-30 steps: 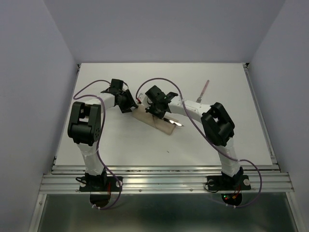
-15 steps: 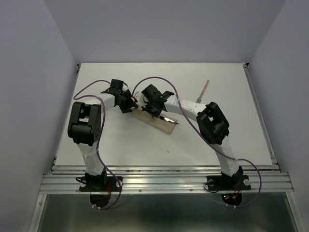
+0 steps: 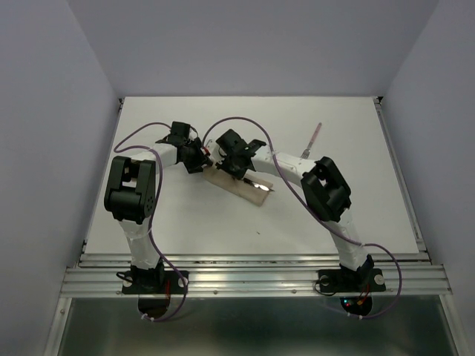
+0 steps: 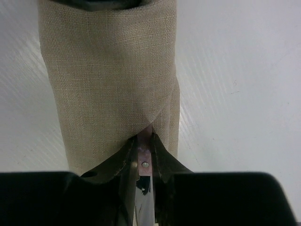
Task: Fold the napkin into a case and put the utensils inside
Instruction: Insert the knife into the folded napkin.
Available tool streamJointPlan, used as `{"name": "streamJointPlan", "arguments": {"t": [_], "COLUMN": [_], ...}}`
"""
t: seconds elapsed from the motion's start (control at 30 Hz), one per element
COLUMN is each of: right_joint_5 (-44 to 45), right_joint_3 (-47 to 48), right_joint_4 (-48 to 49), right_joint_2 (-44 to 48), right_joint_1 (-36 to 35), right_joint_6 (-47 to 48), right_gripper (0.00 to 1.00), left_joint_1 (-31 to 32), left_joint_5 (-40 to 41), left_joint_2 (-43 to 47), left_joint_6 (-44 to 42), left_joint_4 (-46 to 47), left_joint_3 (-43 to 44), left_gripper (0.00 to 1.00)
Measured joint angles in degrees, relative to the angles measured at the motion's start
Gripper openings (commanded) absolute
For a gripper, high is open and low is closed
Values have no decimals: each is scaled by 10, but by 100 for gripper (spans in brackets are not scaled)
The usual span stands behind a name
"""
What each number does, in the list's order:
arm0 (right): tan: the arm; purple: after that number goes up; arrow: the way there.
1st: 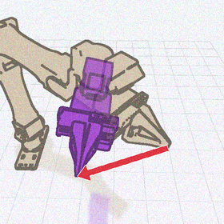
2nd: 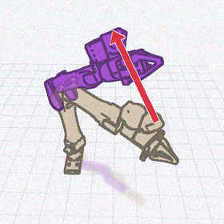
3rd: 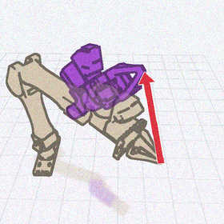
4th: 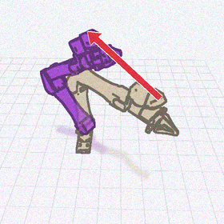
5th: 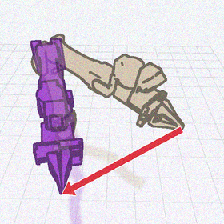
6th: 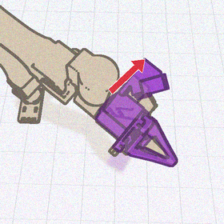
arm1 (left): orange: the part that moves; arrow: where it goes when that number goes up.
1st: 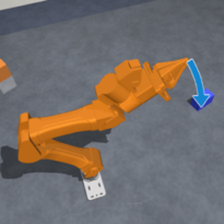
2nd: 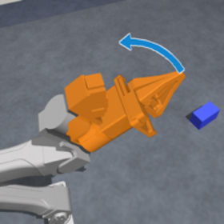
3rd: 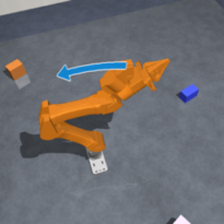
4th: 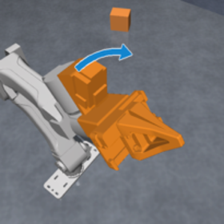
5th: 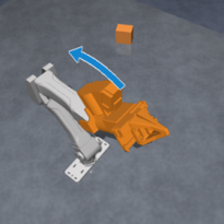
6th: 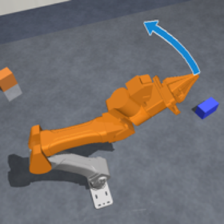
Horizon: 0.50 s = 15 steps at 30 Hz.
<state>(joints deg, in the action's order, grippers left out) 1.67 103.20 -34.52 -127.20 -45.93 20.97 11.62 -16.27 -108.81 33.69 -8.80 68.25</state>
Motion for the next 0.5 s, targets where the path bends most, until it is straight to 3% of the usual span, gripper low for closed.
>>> {"name": "streamJointPlan", "arguments": {"t": [0.5], "right_joint_5": [25], "right_joint_3": [-13], "right_joint_4": [4], "right_joint_2": [10], "right_joint_1": [-4], "right_joint_6": [-21], "right_gripper": [35], "left_joint_1": [1], "left_joint_5": [1], "left_joint_2": [0], "left_joint_6": [-7], "left_joint_4": [0], "left_joint_3": [0], "left_gripper": [56]}}
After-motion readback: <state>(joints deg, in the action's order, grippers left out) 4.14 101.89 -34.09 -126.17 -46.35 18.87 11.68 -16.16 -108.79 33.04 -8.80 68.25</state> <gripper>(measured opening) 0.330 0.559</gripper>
